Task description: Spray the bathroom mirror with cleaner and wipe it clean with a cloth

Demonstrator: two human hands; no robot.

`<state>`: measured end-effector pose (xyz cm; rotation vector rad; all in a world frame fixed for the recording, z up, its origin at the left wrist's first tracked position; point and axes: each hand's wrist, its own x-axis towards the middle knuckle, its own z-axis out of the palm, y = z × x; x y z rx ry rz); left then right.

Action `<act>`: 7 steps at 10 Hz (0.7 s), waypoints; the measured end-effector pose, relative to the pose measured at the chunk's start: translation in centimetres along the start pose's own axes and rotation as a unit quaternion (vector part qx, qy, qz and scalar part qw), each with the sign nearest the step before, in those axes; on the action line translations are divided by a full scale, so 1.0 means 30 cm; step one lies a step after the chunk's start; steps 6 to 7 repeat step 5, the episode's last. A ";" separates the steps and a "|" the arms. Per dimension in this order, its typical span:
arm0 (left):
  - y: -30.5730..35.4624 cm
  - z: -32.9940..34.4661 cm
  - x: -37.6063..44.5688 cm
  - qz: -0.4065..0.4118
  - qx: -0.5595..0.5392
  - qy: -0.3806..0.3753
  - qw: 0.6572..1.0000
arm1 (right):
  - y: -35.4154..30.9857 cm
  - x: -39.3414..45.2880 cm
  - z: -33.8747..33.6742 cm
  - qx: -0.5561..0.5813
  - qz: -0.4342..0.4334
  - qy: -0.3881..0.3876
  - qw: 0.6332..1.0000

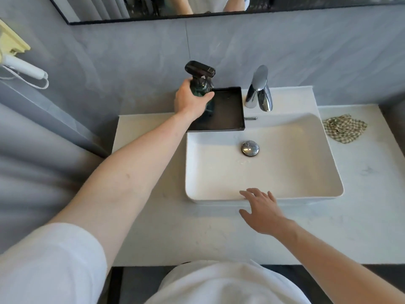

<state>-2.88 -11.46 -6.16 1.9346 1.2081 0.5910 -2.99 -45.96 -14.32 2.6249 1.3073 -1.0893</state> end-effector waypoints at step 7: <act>0.029 0.052 0.019 -0.052 0.016 -0.019 0.998 | 0.054 -0.071 -0.026 0.025 0.008 0.035 0.999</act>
